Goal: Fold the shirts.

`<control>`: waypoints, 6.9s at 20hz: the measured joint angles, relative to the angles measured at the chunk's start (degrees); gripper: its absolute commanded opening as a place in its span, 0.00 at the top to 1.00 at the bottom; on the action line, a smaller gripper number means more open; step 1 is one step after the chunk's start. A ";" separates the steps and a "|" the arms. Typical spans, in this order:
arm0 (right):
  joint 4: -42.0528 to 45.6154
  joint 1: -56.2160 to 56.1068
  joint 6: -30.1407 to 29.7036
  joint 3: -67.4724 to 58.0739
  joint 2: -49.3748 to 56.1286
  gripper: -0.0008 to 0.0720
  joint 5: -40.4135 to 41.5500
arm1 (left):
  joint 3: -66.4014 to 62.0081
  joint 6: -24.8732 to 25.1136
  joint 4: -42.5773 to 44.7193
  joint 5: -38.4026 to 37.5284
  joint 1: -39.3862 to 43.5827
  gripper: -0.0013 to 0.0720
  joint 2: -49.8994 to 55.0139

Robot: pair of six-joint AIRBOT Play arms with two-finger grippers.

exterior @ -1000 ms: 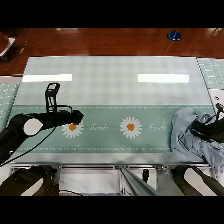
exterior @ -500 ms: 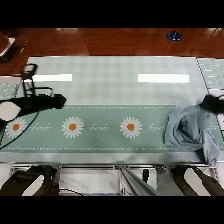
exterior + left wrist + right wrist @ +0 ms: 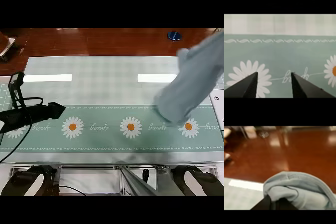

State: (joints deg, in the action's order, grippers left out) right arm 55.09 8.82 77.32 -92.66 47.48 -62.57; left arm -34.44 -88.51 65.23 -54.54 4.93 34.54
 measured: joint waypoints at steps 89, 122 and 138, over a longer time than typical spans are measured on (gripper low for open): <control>-8.87 -26.64 3.15 60.28 12.79 0.96 9.51 | -6.29 21.70 -27.06 9.99 2.25 0.96 31.67; 27.21 -14.43 12.28 27.67 -11.41 0.96 -17.29 | -19.52 18.01 -16.35 1.33 -16.06 0.96 -0.79; 14.60 6.21 7.41 20.63 25.90 0.42 -8.52 | -26.36 15.15 -11.32 -6.75 -18.99 0.29 32.83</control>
State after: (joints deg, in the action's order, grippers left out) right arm 69.69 15.03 84.73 -72.03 73.38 -71.09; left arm -60.80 -73.36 53.91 -61.30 -14.06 67.37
